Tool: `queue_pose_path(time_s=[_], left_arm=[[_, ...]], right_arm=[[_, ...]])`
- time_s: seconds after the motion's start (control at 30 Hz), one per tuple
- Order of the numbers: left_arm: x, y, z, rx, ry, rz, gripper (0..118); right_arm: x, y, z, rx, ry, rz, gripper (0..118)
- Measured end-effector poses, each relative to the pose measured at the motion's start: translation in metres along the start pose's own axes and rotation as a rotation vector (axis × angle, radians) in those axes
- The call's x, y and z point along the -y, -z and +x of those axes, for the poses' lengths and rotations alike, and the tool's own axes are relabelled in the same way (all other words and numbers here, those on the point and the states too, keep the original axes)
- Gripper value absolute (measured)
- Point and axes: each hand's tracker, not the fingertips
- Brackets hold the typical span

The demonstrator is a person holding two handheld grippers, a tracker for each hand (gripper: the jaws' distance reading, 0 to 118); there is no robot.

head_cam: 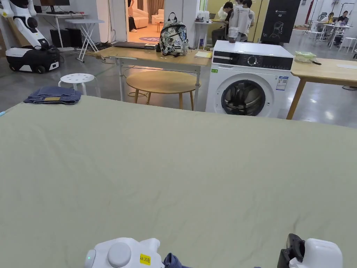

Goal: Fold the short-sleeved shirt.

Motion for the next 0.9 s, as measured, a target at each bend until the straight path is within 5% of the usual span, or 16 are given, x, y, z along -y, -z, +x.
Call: queue_pose_path(time_s=[0.1, 0.27, 0.33, 0.47, 0.63, 0.9], left_arm=[[0.002, -0.011, 0.006, 0.084, -0.007, -0.014, 37], [-0.001, -0.051, 0.016, 0.239, -0.040, 0.028, 40], [-0.002, -0.066, 0.016, 0.224, -0.005, 0.071, 37], [-0.002, -0.075, 0.015, 0.155, 0.028, 0.136, 6], [-0.002, -0.039, 0.004, 0.045, 0.042, 0.093, 2], [0.015, 0.025, 0.016, 0.166, 0.008, -0.024, 2]], right_arm=[[0.001, 0.000, 0.000, -0.001, 0.000, -0.006, 0], [0.003, -0.001, 0.001, -0.004, -0.003, -0.009, 0], [0.004, -0.001, 0.002, -0.005, 0.001, -0.012, 0], [0.006, -0.002, 0.004, -0.003, 0.010, -0.016, 0], [0.007, -0.002, 0.005, -0.002, 0.018, -0.017, 0], [0.007, -0.003, 0.011, 0.009, 0.009, -0.007, 0]])
